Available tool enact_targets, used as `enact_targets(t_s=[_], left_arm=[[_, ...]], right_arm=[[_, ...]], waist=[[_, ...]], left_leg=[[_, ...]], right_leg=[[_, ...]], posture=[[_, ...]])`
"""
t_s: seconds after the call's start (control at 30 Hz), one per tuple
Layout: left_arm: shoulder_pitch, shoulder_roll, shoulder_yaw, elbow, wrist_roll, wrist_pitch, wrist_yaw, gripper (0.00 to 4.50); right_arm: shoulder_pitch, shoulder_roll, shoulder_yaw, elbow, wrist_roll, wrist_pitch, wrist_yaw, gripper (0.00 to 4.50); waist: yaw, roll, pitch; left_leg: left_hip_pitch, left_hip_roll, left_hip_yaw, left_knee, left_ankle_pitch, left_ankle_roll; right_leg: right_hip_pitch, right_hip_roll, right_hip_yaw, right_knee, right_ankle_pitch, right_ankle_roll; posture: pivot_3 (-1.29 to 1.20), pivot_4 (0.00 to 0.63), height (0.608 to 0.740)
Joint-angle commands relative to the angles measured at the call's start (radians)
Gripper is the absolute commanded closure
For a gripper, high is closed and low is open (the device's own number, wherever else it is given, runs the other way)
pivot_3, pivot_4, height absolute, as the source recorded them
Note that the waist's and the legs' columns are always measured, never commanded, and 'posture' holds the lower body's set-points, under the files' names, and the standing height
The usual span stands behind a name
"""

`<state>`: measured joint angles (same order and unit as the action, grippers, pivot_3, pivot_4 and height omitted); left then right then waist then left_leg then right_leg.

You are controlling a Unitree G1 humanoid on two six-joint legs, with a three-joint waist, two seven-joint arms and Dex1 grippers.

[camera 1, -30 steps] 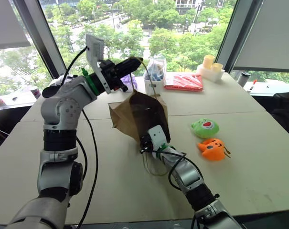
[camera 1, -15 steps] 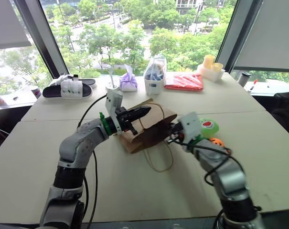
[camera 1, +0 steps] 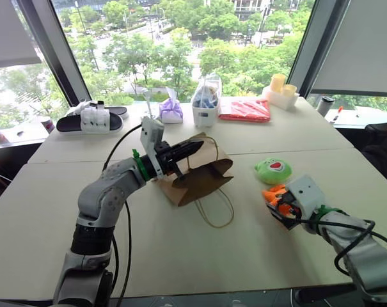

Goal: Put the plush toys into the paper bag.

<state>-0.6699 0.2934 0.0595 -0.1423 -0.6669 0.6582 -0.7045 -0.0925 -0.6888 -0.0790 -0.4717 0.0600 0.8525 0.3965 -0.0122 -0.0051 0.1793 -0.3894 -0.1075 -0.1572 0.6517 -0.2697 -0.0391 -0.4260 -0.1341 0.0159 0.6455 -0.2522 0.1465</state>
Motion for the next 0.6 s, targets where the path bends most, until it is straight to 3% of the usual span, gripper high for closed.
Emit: enact_targets(t_s=[0.03,0.17,0.47,0.5,0.6], left_arm=[[-0.004,0.002,0.006,-0.050,-0.008,-0.027,0.003,4.50],[-0.004,0.005,0.009,-0.051,-0.002,-0.034,0.012,4.50],[-0.023,0.008,0.024,-0.041,-0.019,-0.024,0.032,4.50],[-0.024,0.012,0.022,-0.037,-0.019,-0.023,0.024,4.50],[-0.032,0.014,0.018,-0.021,-0.021,-0.024,0.012,4.50]], right_arm=[[-0.018,-0.017,0.021,0.078,-0.071,-0.098,-0.037,0.02],[-0.041,-0.016,0.028,0.157,-0.094,-0.150,-0.034,0.02],[-0.062,-0.010,-0.045,0.117,-0.034,-0.193,0.034,4.29],[-0.063,-0.003,-0.074,0.068,0.020,-0.183,0.072,4.47],[-0.088,0.011,-0.118,-0.066,0.170,-0.150,0.166,4.47]], waist=[[0.000,0.000,0.000],[0.001,0.000,0.000],[0.001,0.000,0.000],[0.001,0.000,0.000],[0.000,0.000,0.000]], left_leg=[[0.000,0.000,0.000,0.000,0.000,0.000],[0.000,0.000,0.000,0.000,0.000,-0.001],[0.000,0.000,0.000,0.000,0.001,-0.002],[0.000,0.000,0.000,0.000,0.001,-0.002],[0.000,0.001,0.000,0.000,0.001,-0.002]], right_leg=[[0.000,0.000,0.000,0.000,0.000,0.000],[0.000,0.000,0.001,0.000,0.000,0.000],[0.000,0.001,0.001,0.000,0.000,0.000],[0.000,0.001,0.001,0.000,0.000,0.000],[0.000,0.001,0.001,0.000,0.000,0.000]], posture=[[0.00,0.150,0.740],[0.00,0.150,0.740],[0.00,0.150,0.740],[0.00,0.150,0.740],[0.00,0.150,0.740]])
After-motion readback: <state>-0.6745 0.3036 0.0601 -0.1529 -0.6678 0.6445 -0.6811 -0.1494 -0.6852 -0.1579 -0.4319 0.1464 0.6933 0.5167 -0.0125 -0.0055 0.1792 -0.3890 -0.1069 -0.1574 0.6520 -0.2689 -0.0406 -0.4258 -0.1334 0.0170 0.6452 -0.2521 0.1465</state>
